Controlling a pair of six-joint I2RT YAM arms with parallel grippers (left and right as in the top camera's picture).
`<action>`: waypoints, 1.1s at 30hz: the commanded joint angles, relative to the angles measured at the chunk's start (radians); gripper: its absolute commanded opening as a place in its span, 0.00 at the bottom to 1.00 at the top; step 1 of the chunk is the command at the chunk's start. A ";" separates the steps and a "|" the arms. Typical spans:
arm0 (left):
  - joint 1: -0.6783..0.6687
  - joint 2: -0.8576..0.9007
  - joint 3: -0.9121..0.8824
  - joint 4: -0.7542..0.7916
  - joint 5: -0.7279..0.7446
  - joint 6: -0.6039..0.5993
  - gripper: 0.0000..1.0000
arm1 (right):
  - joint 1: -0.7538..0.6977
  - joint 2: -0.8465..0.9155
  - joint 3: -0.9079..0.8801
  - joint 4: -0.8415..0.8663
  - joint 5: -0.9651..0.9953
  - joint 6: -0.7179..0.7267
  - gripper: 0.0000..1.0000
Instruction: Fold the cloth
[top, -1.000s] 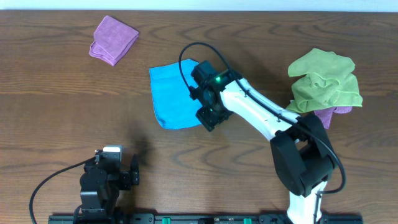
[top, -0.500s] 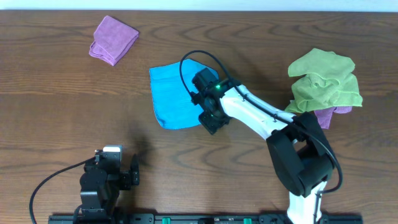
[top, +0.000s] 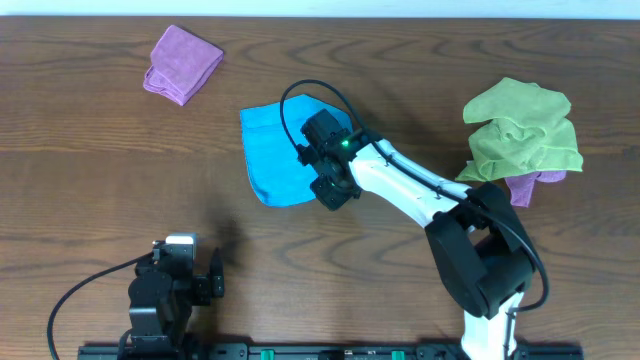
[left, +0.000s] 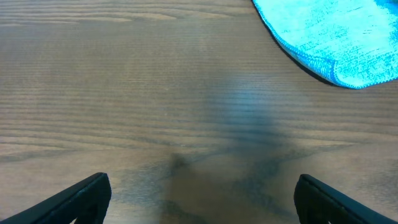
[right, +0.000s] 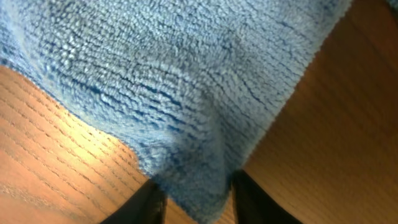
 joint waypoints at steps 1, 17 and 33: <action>-0.004 -0.006 -0.011 -0.005 -0.011 0.011 0.95 | 0.010 -0.006 -0.003 0.003 -0.001 0.007 0.13; -0.004 -0.006 -0.011 -0.005 -0.011 0.011 0.95 | 0.093 -0.299 0.100 -0.103 0.009 -0.152 0.03; -0.004 -0.006 -0.011 -0.005 -0.011 0.011 0.95 | 0.168 -0.259 0.099 -0.241 -0.012 0.314 0.62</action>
